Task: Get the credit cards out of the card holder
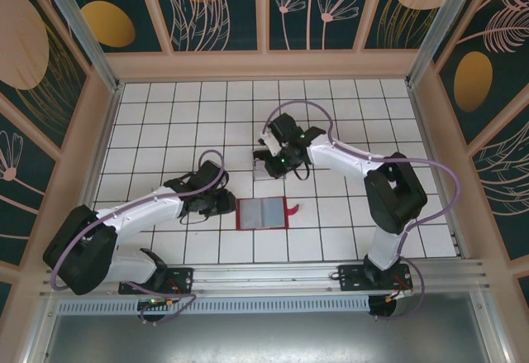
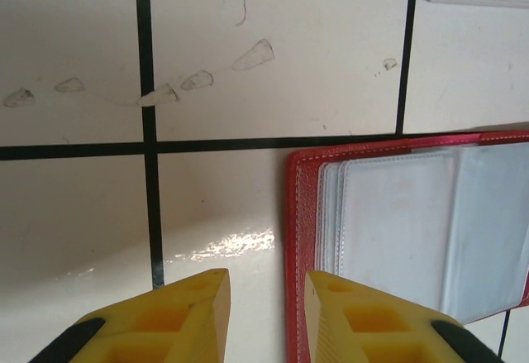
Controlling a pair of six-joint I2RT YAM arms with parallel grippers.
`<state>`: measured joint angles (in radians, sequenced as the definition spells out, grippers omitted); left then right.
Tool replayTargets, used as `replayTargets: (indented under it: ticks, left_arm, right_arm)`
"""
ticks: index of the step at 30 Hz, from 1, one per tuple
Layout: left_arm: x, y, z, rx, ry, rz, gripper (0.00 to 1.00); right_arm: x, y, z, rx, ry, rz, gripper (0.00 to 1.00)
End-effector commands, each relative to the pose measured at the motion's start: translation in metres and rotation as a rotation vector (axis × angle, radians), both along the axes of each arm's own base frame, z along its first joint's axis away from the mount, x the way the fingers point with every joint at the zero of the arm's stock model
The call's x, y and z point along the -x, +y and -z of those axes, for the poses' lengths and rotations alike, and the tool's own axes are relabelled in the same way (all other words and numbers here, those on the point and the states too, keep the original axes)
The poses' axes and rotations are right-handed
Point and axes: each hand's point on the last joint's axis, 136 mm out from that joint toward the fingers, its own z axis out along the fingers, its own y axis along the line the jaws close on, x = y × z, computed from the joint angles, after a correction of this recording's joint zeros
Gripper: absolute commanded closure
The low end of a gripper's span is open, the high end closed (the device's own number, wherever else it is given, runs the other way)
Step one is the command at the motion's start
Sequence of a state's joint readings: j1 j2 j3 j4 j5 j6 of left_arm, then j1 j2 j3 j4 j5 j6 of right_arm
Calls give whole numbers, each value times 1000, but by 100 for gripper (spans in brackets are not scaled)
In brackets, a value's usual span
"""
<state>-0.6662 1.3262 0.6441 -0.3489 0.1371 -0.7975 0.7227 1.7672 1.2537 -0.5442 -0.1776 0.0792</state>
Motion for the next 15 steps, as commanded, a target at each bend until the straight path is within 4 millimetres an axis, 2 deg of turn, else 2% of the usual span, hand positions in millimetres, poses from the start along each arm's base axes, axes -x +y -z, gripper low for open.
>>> replayTargets:
  ticks: [1,4,7,11,15]
  left_arm:
    - [-13,0,-11,-6,-42,-11,69]
    - [-16,2,-11,-12,-48,-19,69]
    - [-20,3,-14,-11,-63,-23,69]
    - [-26,6,-17,0,-75,-39,69]
    - [-32,19,-18,18,-74,-66,69]
  right_arm:
    - [15,19,-27,-163,71,263,86]
    - [30,18,-20,-113,139,381,86]
    - [40,13,-20,-40,121,451,85]
    - [59,17,-19,-8,142,492,83]
    - [73,22,-18,28,152,522,81]
